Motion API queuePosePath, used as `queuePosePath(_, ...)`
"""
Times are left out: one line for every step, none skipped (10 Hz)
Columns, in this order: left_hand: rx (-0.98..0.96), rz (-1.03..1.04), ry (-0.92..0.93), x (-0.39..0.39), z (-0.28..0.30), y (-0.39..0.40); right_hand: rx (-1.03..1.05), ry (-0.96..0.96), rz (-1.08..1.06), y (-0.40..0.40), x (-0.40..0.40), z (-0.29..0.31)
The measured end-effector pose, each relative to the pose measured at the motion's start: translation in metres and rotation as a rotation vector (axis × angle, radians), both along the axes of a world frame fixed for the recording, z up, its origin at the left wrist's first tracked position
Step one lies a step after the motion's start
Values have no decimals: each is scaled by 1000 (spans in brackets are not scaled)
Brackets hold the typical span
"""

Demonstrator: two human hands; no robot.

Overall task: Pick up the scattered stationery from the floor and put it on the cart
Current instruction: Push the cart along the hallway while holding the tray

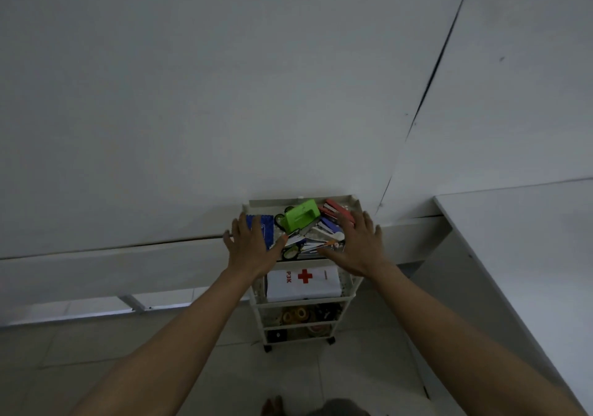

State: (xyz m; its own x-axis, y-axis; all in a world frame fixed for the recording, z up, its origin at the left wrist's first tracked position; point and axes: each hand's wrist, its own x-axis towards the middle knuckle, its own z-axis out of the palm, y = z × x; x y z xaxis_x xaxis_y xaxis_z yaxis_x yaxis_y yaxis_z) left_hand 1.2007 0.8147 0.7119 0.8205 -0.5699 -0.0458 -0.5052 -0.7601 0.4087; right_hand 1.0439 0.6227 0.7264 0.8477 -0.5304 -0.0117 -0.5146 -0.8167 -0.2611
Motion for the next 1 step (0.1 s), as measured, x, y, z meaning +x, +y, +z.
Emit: queuePosePath(-77, -14, -12, 0, 27, -14, 118, -212, 24, -8, 11, 30)
